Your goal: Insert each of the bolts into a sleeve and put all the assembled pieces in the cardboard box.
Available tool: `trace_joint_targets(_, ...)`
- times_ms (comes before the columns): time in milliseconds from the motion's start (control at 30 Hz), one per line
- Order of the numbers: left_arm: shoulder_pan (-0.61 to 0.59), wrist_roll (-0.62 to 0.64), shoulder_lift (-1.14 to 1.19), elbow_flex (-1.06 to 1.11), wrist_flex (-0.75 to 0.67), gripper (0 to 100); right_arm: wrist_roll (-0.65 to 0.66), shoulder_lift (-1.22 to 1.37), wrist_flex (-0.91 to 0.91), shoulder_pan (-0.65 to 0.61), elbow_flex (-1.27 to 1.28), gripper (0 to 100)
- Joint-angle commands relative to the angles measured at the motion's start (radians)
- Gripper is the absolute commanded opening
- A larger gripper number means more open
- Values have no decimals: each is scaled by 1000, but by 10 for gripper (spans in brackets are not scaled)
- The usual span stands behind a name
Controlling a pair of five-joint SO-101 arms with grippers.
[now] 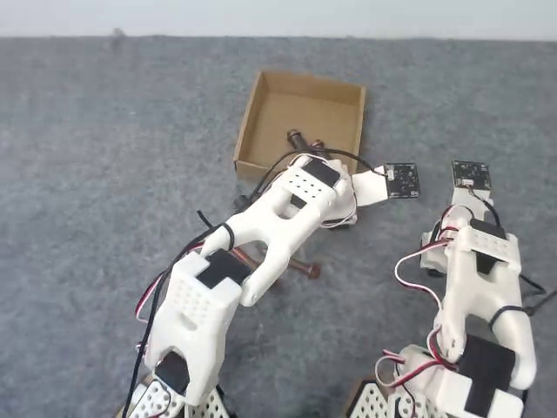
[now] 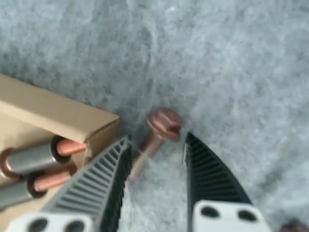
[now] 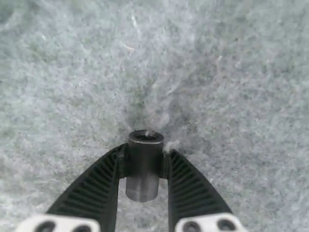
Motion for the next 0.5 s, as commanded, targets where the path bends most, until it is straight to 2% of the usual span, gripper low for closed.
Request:
trace_joint_targets(0,-8,-5,25,-134,51,167,15,-10,-13,-13,-8,7)
trace_joint_targets(167,-14,-3,112,-268,173,164,15,-10,-13,-13,-8,7)
trace_joint_targets(467,-2,3,187,-414,356,11,15,-10,-13,-13,-8,7)
